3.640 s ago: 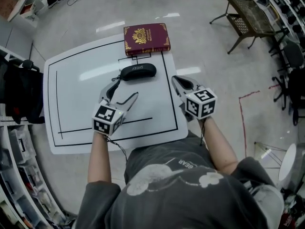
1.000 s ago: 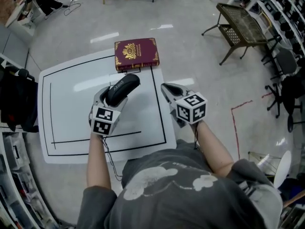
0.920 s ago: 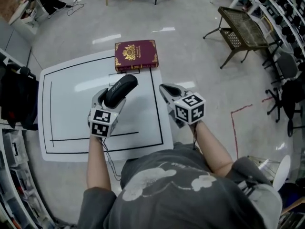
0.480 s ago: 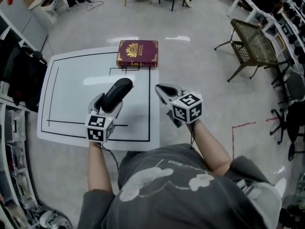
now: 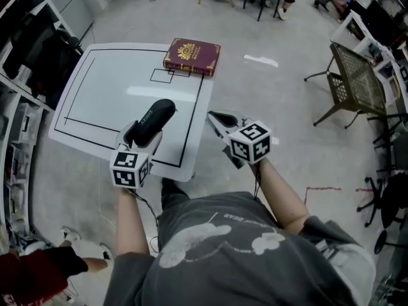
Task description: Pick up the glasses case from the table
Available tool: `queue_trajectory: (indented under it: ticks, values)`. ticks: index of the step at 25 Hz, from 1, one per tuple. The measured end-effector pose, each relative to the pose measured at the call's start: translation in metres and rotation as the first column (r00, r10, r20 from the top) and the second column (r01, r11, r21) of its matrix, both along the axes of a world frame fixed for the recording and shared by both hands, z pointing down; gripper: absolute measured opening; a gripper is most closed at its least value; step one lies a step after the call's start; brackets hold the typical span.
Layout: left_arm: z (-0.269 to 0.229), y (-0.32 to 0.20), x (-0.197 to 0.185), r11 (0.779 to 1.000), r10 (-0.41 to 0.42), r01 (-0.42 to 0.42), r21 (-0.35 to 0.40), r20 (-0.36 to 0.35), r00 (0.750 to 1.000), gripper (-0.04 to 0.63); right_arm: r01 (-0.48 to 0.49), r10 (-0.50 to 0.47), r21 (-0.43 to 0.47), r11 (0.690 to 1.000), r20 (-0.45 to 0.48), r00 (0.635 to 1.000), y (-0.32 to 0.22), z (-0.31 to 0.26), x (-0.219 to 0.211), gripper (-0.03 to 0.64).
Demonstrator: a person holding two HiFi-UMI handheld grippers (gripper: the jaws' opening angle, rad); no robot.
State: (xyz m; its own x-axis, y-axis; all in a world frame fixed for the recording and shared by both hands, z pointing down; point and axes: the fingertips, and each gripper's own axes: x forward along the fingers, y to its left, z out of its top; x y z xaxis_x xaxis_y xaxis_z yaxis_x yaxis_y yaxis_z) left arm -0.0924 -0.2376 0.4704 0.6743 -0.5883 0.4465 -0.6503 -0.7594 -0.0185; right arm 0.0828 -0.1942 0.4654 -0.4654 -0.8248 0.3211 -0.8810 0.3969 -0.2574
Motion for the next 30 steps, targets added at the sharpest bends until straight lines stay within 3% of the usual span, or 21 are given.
queue_trajectory:
  ticks: [13, 30]
  values:
    - [0.002, 0.092, -0.016, 0.985, -0.172, 0.171, -0.023, -0.009, 0.985, 0.334, 0.195, -0.195, -0.041, 0.980, 0.019, 0.981, 0.052, 0.018, -0.024, -0.002]
    - [-0.005, 0.173, -0.068, 0.974, -0.226, 0.223, -0.041, -0.065, 0.972, 0.334, 0.241, -0.240, -0.056, 0.969, 0.019, 0.971, 0.114, 0.016, -0.077, -0.002]
